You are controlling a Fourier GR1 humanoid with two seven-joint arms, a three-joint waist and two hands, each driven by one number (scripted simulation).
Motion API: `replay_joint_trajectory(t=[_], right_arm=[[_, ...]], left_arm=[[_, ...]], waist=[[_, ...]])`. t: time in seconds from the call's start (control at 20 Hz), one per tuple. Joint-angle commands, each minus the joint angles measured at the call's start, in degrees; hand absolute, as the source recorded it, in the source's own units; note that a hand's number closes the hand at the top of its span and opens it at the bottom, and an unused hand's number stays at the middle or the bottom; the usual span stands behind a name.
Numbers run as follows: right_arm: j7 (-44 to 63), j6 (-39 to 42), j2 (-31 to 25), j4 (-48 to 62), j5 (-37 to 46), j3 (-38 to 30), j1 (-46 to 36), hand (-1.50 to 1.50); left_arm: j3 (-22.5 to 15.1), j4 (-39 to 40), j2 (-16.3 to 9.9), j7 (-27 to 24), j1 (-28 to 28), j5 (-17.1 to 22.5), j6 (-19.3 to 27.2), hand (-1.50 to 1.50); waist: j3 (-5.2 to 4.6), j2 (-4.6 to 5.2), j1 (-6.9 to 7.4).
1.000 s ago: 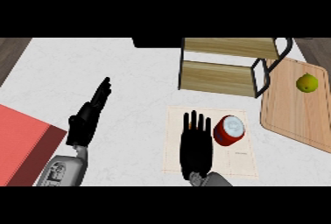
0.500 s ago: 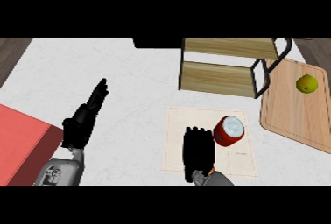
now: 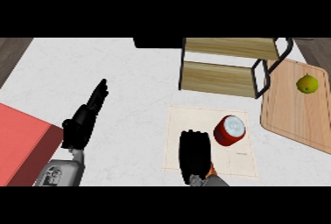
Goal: Pick the croissant from the placemat and place it in the tiered shelf
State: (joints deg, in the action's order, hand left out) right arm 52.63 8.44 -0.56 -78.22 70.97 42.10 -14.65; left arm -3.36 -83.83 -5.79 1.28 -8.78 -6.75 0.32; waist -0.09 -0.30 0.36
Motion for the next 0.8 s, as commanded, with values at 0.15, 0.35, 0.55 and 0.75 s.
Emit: replay_joint_trajectory(t=[0.15, 0.35, 0.55, 0.75], right_arm=[[13.84, -13.5, 0.54, -3.6, -18.72, 2.74, -6.06, 1.5], [17.9, -23.26, 0.54, -3.61, -22.37, 7.28, -11.41, 1.5], [16.0, -32.33, 0.54, -8.61, -22.72, 3.7, -15.36, 1.5], [22.64, -35.73, 0.54, -10.48, -18.78, 6.93, -22.88, 1.5]], left_arm=[[-1.44, 1.36, 1.01, -1.65, -1.22, -0.64, -0.49, 0.0], [-1.77, 1.42, 1.65, 1.14, -3.6, -1.05, -0.05, 0.0], [-0.78, 2.0, 0.49, -0.37, -1.88, -0.8, -0.45, 0.0], [0.12, 3.84, 0.17, -2.25, -2.21, -0.16, -1.02, 0.0]], waist=[[0.23, 0.93, 3.02], [0.18, 0.65, 2.96], [0.16, 0.38, 2.54], [-0.01, 0.1, 2.09]])
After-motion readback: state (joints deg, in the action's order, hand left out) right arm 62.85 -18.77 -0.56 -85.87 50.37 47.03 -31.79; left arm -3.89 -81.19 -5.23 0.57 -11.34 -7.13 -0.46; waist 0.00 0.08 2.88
